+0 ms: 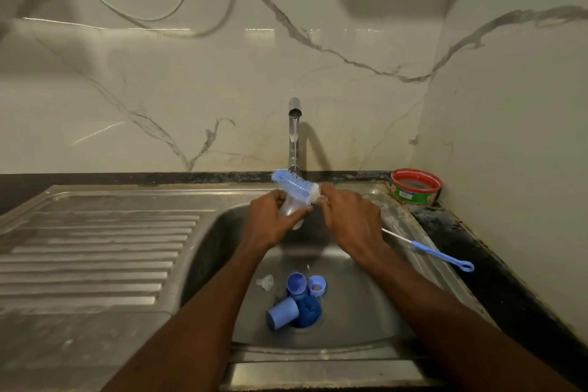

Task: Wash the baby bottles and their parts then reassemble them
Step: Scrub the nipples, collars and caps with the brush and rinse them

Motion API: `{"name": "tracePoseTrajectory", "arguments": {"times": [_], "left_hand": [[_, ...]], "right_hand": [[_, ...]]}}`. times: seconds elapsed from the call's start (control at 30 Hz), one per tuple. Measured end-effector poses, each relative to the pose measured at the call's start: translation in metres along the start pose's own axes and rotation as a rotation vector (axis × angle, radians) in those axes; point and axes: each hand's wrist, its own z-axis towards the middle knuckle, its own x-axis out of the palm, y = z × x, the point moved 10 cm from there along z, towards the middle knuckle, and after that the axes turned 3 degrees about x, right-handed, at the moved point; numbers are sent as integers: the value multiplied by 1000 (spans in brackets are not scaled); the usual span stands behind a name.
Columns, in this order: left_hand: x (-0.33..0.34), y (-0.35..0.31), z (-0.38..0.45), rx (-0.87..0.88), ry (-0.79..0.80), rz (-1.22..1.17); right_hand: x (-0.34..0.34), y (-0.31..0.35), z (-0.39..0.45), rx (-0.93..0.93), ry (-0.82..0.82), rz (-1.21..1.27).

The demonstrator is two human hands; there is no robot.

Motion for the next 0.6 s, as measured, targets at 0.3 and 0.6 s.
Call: {"name": "tracePoseTrajectory", "arguments": {"times": [0.3, 0.6], "left_hand": [[10, -18, -2, 175, 97, 22], [8, -3, 5, 135, 185, 314]], "right_hand": [[-14, -38, 15, 100, -41, -211], [-2, -61, 9, 14, 49, -266]]}}
